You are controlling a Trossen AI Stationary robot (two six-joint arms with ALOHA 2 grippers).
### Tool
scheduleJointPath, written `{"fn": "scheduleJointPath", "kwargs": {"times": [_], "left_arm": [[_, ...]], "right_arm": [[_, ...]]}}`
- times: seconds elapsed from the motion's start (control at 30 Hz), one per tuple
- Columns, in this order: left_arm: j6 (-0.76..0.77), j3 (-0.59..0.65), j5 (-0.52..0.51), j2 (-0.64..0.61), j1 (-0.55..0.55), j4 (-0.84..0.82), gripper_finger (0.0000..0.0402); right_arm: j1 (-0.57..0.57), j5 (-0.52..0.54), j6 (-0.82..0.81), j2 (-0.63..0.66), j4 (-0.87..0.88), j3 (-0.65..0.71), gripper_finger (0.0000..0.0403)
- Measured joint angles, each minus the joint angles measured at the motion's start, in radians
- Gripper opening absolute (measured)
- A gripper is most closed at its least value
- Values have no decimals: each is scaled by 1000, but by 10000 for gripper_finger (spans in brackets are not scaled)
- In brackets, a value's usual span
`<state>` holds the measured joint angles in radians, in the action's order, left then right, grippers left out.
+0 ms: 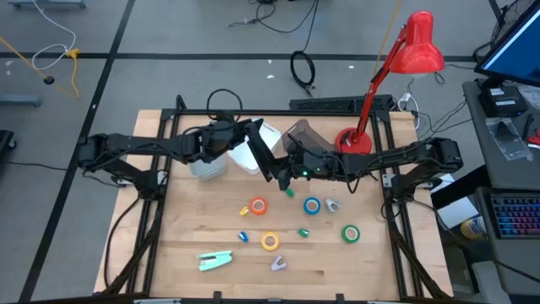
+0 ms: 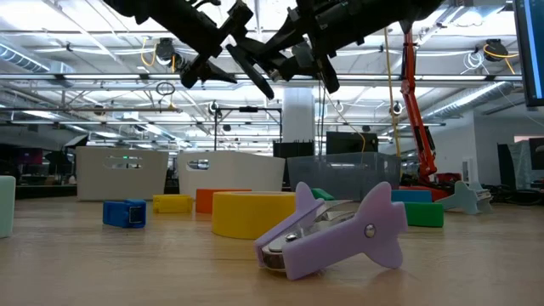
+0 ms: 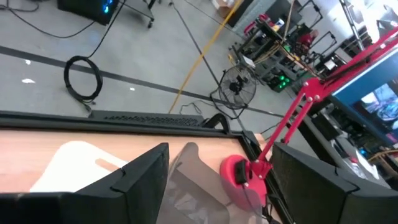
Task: Pick and place Stapler, Stapler remover, tape
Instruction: Put the black stapler into the black bin
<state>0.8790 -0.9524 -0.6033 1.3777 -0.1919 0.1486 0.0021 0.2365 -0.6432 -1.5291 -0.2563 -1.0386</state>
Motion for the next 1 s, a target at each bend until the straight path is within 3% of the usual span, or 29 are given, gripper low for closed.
{"fn": "scheduleJointPath", "kwargs": {"times": [0.23, 0.47, 0.77, 1.0], "left_arm": [[-7, 0, 6, -58, -33, -49, 286], [7, 0, 119, -144, -9, -109, 278], [17, 0, 144, -140, 108, -148, 283], [71, 0, 125, -140, 164, -258, 284]], "right_arm": [[-5, 63, 45, 43, 98, 0, 134], [-70, 186, 178, 179, 318, 0, 134], [-244, 179, 302, 233, 554, 0, 134], [-334, 95, 344, 189, 590, 0, 134]]}}
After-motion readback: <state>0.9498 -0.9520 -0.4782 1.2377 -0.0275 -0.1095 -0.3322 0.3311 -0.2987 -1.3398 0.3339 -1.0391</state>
